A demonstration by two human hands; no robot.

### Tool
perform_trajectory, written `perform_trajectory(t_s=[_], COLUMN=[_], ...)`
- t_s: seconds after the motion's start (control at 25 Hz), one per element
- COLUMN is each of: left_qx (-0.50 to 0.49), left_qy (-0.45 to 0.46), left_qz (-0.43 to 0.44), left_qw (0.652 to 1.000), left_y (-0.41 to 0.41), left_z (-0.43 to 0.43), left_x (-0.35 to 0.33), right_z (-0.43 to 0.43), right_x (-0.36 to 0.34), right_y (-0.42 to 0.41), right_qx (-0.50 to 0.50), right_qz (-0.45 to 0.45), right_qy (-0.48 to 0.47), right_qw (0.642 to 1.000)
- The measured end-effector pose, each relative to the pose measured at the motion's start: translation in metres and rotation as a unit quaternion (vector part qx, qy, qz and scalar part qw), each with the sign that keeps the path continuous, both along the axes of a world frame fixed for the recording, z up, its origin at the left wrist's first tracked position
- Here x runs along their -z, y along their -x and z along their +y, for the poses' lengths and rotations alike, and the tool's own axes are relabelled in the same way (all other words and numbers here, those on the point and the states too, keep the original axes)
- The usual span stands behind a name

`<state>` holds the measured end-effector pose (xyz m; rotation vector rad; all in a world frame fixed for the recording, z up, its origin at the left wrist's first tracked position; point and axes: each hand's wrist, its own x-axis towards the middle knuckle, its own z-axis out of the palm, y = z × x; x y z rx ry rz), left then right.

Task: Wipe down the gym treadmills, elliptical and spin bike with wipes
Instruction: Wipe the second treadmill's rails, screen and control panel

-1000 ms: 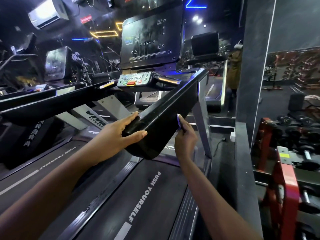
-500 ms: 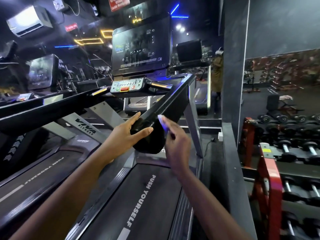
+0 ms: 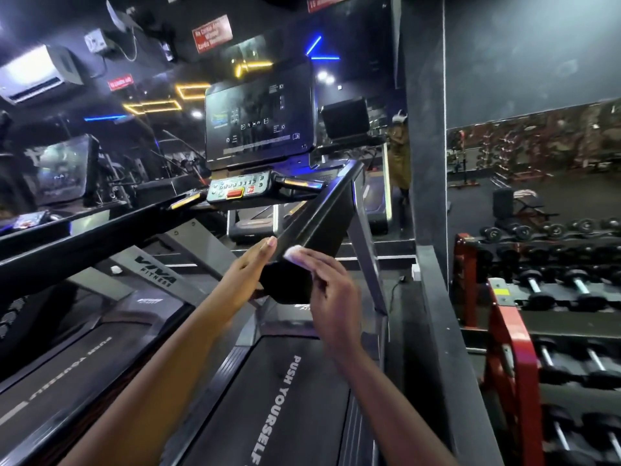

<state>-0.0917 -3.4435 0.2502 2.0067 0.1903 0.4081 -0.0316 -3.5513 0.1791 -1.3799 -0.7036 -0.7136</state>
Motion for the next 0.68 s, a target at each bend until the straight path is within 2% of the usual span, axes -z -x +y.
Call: perform_trajectory(t_s=[0.08,0.12,0.16,0.2,0.28,0.44,0.56,0.68], left_qx=[-0.019,-0.037,-0.058,-0.07,-0.078,-0.076,-0.077,-0.069], left_qy=[-0.009,-0.019,-0.041,-0.069,-0.108,-0.118,-0.126,-0.109], left_qz=[0.037,0.052,0.065,0.068,0.06,0.034,0.031,0.042], left_qw=[0.999,0.998,0.995,0.993,0.989,0.99,0.989,0.991], left_y=[-0.008,-0.013,-0.017,-0.019,-0.019,-0.019,-0.02,-0.022], left_z=[-0.001,-0.001,-0.002,-0.004,-0.008,-0.008,-0.007,-0.006], left_x=[-0.009,-0.012,-0.014,-0.014,-0.013,-0.01,-0.01,-0.01], right_z=[0.004,0.01,0.017,0.025,0.036,0.035,0.029,0.028], right_x=[0.014,0.018,0.022,0.023,0.022,0.014,0.015,0.012], right_y=[-0.011,-0.018,-0.025,-0.028,-0.026,0.002,0.022,0.04], right_qx=[0.042,0.04,0.032,0.022,0.012,-0.024,0.006,0.035], right_qz=[0.152,0.257,0.347,0.396,0.397,0.385,0.374,0.344], right_qy=[-0.124,-0.169,-0.186,-0.182,-0.182,-0.193,-0.18,-0.126], right_qw=[0.98,0.951,0.919,0.9,0.899,0.902,0.91,0.93])
